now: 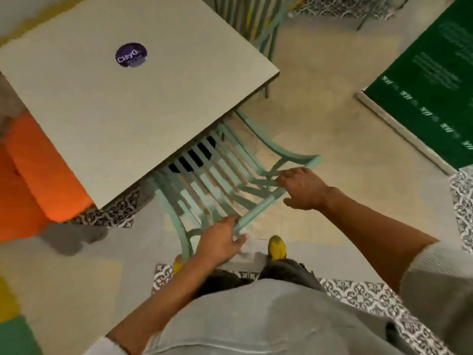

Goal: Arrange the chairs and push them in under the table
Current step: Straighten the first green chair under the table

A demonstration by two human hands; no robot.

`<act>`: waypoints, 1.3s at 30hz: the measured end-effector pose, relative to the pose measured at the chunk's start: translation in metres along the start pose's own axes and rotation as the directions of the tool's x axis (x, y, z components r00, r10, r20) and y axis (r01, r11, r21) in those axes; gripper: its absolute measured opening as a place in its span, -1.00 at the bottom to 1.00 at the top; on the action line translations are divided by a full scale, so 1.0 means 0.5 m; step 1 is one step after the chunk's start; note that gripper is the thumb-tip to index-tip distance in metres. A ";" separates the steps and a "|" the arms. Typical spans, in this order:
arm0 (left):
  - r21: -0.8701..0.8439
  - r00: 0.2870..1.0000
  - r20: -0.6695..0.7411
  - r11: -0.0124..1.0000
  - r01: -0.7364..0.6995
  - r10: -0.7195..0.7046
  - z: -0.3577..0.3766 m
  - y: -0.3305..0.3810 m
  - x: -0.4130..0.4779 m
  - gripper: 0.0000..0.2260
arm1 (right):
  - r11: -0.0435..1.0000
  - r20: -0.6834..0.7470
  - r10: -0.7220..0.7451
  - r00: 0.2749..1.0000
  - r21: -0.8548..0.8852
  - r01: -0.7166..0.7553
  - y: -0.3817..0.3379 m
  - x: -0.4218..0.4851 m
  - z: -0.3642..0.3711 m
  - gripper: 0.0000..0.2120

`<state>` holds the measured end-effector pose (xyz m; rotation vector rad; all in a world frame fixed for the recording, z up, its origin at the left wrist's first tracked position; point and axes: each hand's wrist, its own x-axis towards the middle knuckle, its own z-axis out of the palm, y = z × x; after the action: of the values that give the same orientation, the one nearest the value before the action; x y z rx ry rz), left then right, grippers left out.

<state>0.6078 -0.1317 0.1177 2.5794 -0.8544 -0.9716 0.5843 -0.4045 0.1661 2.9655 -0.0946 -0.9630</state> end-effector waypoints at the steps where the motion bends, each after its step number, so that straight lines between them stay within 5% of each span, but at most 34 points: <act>1: -0.007 0.997 -0.043 0.998 0.062 -0.063 0.013 0.013 0.002 -0.53 | 1.000 -0.008 -0.028 1.000 -0.012 0.028 0.023 0.008 0.009 -0.43; 7: 0.042 0.950 -0.182 0.963 0.267 -0.256 0.062 0.071 -0.002 -0.70 | 0.986 -0.066 -0.158 0.985 -0.056 0.155 0.118 0.042 0.048 -0.51; 34: 0.103 0.926 -0.246 0.943 0.317 -0.285 0.068 0.128 0.049 -0.74 | 0.968 -0.094 -0.215 0.972 -0.149 0.200 0.196 0.095 0.036 -0.57; 39: 0.034 0.911 -0.269 0.943 0.332 -0.311 0.078 0.124 0.055 -0.70 | 0.962 -0.064 -0.227 0.972 -0.168 0.214 0.198 0.100 0.040 -0.43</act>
<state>0.5715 -0.1986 0.1007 2.8928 -0.4127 -0.6585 0.6079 -0.5066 0.1243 2.9047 0.3071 -0.8200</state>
